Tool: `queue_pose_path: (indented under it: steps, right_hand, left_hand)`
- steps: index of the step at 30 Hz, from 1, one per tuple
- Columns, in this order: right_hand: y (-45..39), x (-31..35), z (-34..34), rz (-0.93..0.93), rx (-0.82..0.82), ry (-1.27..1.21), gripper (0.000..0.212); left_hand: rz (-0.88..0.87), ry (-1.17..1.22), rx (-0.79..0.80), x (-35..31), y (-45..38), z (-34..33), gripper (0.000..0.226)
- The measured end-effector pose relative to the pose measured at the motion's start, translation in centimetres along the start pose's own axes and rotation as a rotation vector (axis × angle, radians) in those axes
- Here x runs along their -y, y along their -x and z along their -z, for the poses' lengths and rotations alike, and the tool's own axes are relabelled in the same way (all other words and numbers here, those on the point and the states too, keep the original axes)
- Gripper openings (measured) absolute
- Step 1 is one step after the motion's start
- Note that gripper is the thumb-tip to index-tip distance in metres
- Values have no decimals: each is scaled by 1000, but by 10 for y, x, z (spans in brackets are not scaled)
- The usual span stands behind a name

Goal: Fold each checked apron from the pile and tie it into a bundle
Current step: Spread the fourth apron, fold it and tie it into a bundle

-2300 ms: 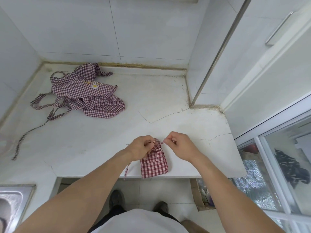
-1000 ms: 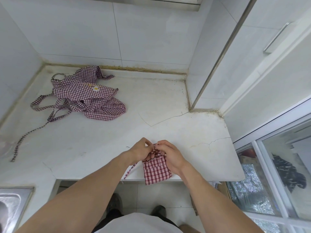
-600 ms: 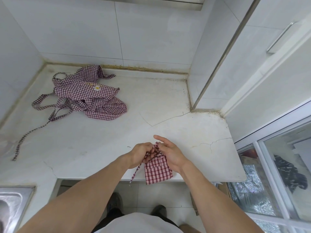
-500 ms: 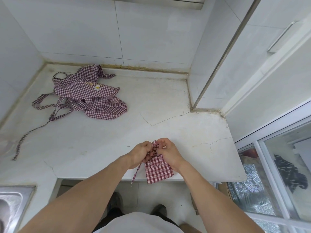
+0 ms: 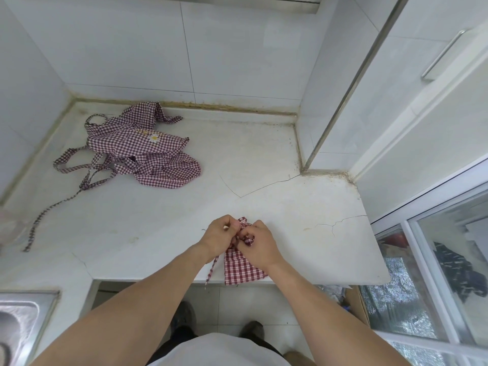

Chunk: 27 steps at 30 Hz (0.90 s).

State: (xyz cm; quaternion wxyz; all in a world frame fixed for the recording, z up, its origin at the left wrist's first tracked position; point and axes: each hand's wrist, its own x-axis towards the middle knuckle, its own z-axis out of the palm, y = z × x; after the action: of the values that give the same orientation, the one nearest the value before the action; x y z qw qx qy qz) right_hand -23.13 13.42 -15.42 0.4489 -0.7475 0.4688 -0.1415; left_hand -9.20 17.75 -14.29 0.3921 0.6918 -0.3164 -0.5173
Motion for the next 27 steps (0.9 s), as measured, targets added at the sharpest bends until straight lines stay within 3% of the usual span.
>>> queue_pose_path:
  steps: [7,11,18,21,23,27]
  right_hand:
    - [0,4,-4,-79,-3,47,6]
    - [0,4,-1,-110,-2,102,9]
    - [7,9,-5,-73,-152,218,10]
    - [14,6,-9,68,-276,269,15]
    - [18,3,-13,174,-266,283,19]
    - [19,1,-12,211,-244,255,17]
  left_hand:
    - [-188,-214,-161,4,1,-1,25]
    - [-264,-397,-130,2,-1,-1,23]
    - [-126,-290,-8,5,-3,5,27]
    - [-23,-169,-33,2,-1,5,31]
    - [22,-116,-40,0,0,5,32]
    - [71,-45,-35,1,1,6,31]
